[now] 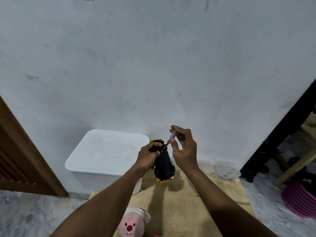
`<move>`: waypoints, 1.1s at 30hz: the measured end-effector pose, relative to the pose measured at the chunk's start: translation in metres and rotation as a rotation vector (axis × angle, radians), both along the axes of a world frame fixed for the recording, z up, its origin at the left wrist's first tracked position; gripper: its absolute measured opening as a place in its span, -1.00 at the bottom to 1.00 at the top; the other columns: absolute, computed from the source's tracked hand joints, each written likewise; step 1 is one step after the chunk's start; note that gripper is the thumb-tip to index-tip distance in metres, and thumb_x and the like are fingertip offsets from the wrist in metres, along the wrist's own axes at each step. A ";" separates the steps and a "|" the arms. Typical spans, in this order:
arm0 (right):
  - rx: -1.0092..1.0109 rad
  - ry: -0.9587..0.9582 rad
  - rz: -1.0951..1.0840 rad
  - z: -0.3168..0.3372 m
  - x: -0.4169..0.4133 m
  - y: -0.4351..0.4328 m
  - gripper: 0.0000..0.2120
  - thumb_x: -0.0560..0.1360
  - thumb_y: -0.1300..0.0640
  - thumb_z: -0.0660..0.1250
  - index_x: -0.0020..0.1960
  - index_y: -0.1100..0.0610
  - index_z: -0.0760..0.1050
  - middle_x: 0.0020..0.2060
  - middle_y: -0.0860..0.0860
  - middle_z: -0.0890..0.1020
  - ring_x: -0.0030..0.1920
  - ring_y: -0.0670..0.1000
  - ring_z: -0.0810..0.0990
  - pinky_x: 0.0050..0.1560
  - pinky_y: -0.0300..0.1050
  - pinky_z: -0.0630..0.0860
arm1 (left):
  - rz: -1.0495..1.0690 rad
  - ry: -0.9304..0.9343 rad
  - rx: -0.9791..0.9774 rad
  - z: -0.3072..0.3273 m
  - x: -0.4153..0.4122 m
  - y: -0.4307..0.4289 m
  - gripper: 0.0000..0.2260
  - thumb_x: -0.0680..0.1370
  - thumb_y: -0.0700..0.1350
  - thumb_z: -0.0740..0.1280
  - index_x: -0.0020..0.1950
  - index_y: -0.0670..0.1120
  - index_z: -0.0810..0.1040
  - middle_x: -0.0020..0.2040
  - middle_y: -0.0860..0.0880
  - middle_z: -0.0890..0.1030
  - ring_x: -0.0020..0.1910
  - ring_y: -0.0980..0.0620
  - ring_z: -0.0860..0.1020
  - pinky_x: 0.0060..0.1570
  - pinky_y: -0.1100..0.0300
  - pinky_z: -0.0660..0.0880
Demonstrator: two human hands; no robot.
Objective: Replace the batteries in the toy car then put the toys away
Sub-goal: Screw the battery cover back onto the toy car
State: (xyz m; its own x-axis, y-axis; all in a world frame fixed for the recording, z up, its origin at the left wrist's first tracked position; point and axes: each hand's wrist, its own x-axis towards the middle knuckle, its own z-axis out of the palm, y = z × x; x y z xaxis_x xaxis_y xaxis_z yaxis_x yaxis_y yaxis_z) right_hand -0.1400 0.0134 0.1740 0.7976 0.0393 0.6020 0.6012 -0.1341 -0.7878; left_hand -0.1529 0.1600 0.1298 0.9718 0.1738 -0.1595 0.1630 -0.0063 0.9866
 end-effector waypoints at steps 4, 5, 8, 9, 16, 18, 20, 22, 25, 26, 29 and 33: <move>0.042 0.029 -0.068 0.003 0.001 0.003 -0.50 0.46 0.44 0.41 0.10 -0.13 0.45 -0.09 -0.02 0.63 -0.04 -0.02 0.69 -0.02 0.04 0.66 | 0.003 -0.007 -0.009 0.002 -0.001 -0.002 -0.68 0.56 -0.32 0.25 0.10 0.06 0.63 0.14 -0.03 0.63 0.07 -0.10 0.61 -0.19 0.00 0.64; 0.049 0.023 -0.091 0.003 0.001 0.003 -0.50 0.44 0.42 0.44 0.09 -0.14 0.46 -0.11 -0.03 0.63 -0.06 -0.05 0.68 -0.02 0.04 0.66 | 0.005 -0.007 -0.010 0.002 -0.001 -0.002 -0.68 0.56 -0.32 0.25 0.11 0.05 0.63 0.14 -0.03 0.62 0.08 -0.10 0.61 -0.19 0.01 0.64; 0.062 0.023 -0.056 0.002 0.003 -0.001 -0.55 0.45 0.41 0.44 0.12 -0.08 0.46 -0.03 -0.01 0.64 0.00 -0.02 0.68 0.06 0.09 0.64 | 0.007 0.001 -0.010 0.004 -0.002 -0.001 -0.68 0.56 -0.33 0.24 0.12 0.03 0.62 0.12 -0.02 0.62 0.05 -0.09 0.61 -0.19 -0.02 0.63; 0.055 0.028 -0.021 0.001 0.002 -0.002 -0.56 0.46 0.43 0.40 0.14 -0.04 0.46 0.01 0.01 0.64 0.04 0.02 0.69 0.09 0.12 0.63 | 0.008 0.005 -0.012 0.003 -0.002 0.000 -0.68 0.56 -0.33 0.24 0.12 0.03 0.62 0.12 -0.03 0.62 0.03 -0.08 0.60 -0.19 -0.02 0.63; 0.045 0.035 -0.095 -0.001 0.003 -0.001 -0.52 0.45 0.43 0.43 0.14 -0.09 0.47 -0.09 0.00 0.65 -0.07 0.05 0.69 0.03 0.12 0.64 | 0.010 0.019 -0.015 0.004 -0.002 -0.002 -0.67 0.56 -0.33 0.23 0.13 0.03 0.62 0.13 -0.03 0.62 0.00 -0.06 0.61 -0.19 -0.04 0.63; 0.038 0.026 -0.061 -0.002 0.002 -0.001 -0.52 0.45 0.44 0.42 0.15 -0.08 0.45 -0.05 0.02 0.65 0.01 0.04 0.68 0.12 0.10 0.62 | 0.008 0.023 -0.012 0.005 -0.003 -0.002 -0.67 0.55 -0.34 0.23 0.12 0.03 0.63 0.11 -0.02 0.62 -0.02 -0.05 0.61 -0.17 -0.10 0.64; 0.031 0.058 -0.004 -0.001 0.001 -0.002 -0.52 0.48 0.48 0.35 0.16 -0.05 0.43 0.03 0.05 0.65 0.06 0.04 0.69 0.15 0.07 0.61 | 0.007 0.027 -0.013 0.004 -0.004 -0.002 -0.67 0.55 -0.33 0.23 0.12 0.03 0.63 0.11 -0.03 0.62 -0.01 -0.06 0.61 -0.17 -0.12 0.64; 0.048 0.090 0.000 0.002 0.001 0.000 -0.51 0.48 0.49 0.33 0.14 -0.07 0.43 -0.01 0.05 0.66 0.03 0.02 0.70 0.07 0.04 0.64 | 0.007 0.026 -0.021 0.005 -0.004 -0.001 -0.67 0.55 -0.33 0.24 0.12 0.03 0.63 0.13 -0.04 0.62 0.00 -0.07 0.61 -0.23 -0.05 0.63; 0.058 0.043 -0.091 0.001 0.002 0.002 -0.47 0.44 0.45 0.43 0.11 -0.13 0.43 -0.10 0.06 0.64 -0.06 -0.03 0.68 0.01 -0.05 0.64 | 0.004 0.019 -0.017 0.008 -0.005 -0.001 -0.67 0.56 -0.33 0.23 0.14 0.03 0.62 0.15 -0.03 0.61 0.00 -0.05 0.61 -0.29 0.08 0.60; 0.060 0.034 -0.107 0.001 0.002 0.001 -0.47 0.43 0.43 0.45 0.11 -0.14 0.43 -0.10 0.05 0.64 -0.08 -0.03 0.68 0.02 -0.07 0.63 | 0.000 0.019 -0.017 0.009 -0.004 -0.001 -0.67 0.56 -0.33 0.22 0.15 0.04 0.61 0.15 -0.03 0.61 0.00 -0.05 0.61 -0.29 0.07 0.60; 0.055 0.040 -0.046 0.001 0.004 -0.002 -0.53 0.44 0.44 0.43 0.16 -0.02 0.45 0.04 0.07 0.64 0.06 0.01 0.68 0.16 -0.02 0.60 | 0.009 0.026 -0.017 0.010 -0.005 0.001 -0.66 0.56 -0.33 0.23 0.13 0.05 0.62 0.12 0.00 0.61 0.03 -0.08 0.61 -0.22 -0.04 0.63; 0.058 0.098 -0.025 0.003 0.004 -0.003 -0.54 0.48 0.47 0.37 0.13 -0.05 0.43 -0.03 0.04 0.65 0.02 0.00 0.69 0.06 0.05 0.65 | 0.019 0.032 -0.013 0.008 -0.005 0.001 -0.67 0.56 -0.33 0.23 0.11 0.05 0.63 0.12 0.00 0.62 0.01 -0.05 0.60 -0.20 -0.01 0.63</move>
State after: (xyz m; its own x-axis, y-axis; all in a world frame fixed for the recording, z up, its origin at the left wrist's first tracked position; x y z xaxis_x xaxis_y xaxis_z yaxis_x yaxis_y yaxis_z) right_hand -0.1362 0.0105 0.1772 0.8527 -0.0142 0.5221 0.5183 -0.1002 -0.8493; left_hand -0.1582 0.1613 0.1376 0.9627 0.1897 -0.1929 0.1947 0.0094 0.9808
